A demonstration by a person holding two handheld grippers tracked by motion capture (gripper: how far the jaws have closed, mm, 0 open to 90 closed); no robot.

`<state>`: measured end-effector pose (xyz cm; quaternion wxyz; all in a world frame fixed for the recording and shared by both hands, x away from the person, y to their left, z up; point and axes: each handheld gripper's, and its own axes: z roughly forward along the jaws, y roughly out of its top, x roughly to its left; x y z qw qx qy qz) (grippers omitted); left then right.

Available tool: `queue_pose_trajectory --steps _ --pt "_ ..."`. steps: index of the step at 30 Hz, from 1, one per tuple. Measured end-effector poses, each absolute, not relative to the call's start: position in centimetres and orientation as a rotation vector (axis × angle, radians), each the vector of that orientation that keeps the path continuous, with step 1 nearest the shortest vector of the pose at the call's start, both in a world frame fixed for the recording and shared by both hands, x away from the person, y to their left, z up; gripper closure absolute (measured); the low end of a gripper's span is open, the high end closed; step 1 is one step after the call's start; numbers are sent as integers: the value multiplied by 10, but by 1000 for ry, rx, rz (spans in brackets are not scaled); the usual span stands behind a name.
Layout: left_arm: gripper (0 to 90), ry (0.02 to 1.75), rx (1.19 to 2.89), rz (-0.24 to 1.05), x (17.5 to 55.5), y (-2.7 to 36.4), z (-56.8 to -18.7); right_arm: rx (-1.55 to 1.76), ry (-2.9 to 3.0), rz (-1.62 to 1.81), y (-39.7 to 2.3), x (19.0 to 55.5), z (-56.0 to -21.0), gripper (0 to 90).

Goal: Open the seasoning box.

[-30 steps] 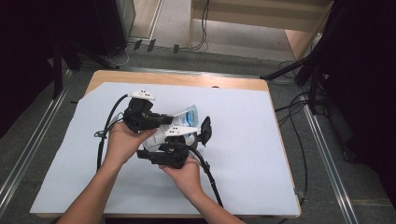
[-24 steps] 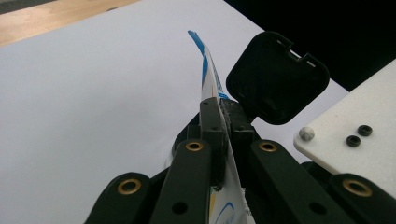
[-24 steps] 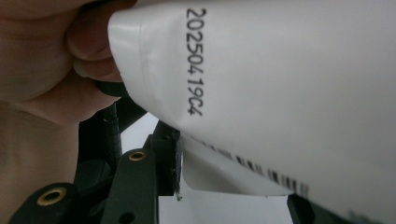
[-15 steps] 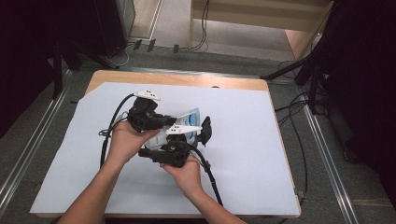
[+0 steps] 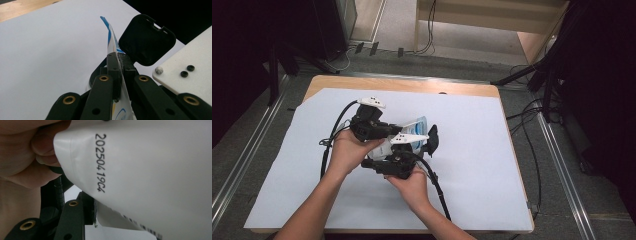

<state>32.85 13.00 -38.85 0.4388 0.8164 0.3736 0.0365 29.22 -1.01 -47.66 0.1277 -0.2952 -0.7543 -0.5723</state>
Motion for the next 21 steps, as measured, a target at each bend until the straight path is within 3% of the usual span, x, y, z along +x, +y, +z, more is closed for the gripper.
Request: queue_pose_trajectory --steps 21 --pt "892 922 2031 86 328 133 -381 -875 -2085 -1740 -6 294 -473 590"
